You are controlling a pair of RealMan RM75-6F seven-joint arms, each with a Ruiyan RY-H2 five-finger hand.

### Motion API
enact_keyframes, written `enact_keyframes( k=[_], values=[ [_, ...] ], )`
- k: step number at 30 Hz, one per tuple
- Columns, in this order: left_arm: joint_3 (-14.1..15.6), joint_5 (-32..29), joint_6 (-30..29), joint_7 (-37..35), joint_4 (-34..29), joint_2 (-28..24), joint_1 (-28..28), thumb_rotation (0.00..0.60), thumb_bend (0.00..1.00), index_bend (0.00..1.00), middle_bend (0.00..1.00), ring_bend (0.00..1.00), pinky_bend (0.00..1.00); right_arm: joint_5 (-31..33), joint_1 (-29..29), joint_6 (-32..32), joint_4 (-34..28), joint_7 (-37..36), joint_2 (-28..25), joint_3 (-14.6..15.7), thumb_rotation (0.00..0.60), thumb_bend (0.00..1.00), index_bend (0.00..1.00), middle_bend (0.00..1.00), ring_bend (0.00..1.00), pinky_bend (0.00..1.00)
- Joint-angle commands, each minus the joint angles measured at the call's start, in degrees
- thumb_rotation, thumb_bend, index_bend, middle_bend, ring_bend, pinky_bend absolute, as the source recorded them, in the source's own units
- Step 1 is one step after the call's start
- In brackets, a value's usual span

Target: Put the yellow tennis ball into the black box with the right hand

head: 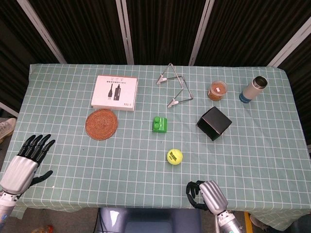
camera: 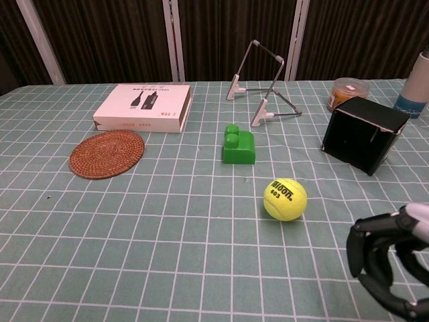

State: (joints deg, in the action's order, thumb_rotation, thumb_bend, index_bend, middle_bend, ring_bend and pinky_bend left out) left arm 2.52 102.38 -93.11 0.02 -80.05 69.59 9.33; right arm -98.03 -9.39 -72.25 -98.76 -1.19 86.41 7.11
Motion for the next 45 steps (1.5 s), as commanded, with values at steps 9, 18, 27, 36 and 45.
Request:
enact_keyframes(
  k=[9, 18, 27, 36, 45],
  values=[
    [-1.1, -1.6, -0.9, -2.8, 0.0, -1.1, -0.2, 0.600, 0.10, 0.00, 0.00, 0.00, 0.06, 5.7, -3.4, 6.7, -1.3, -0.1, 6.8, -2.3, 0.600, 0.62, 0.47, 0.52, 0.46, 0.60],
    [-1.5, -2.6, -0.3, -3.1, 0.1, -1.2, -0.2, 0.600, 0.10, 0.00, 0.00, 0.00, 0.06, 10.8, -5.7, 9.8, 0.2, -1.3, 9.0, -5.6, 0.600, 0.62, 0.35, 0.38, 0.32, 0.42],
    [-1.9, -3.8, 0.3, -3.3, 0.2, -1.2, -0.1, 0.600, 0.10, 0.00, 0.00, 0.00, 0.06, 13.7, -8.0, 12.9, 0.4, -5.9, 8.9, -7.1, 0.600, 0.62, 0.21, 0.25, 0.23, 0.41],
    [-2.0, -4.4, 0.9, -3.2, 0.3, -1.1, -0.2, 0.600, 0.10, 0.00, 0.00, 0.00, 0.06, 14.5, -10.6, 15.8, 2.4, -13.5, 7.1, -8.4, 0.600, 0.62, 0.15, 0.18, 0.17, 0.36],
    [-2.1, -5.2, 1.4, -2.9, -0.1, -1.2, -0.3, 0.600, 0.10, 0.00, 0.00, 0.00, 0.06, 14.3, -12.2, 16.9, 4.3, -19.6, 5.7, -9.0, 0.600, 0.62, 0.13, 0.18, 0.16, 0.33]
  ],
)
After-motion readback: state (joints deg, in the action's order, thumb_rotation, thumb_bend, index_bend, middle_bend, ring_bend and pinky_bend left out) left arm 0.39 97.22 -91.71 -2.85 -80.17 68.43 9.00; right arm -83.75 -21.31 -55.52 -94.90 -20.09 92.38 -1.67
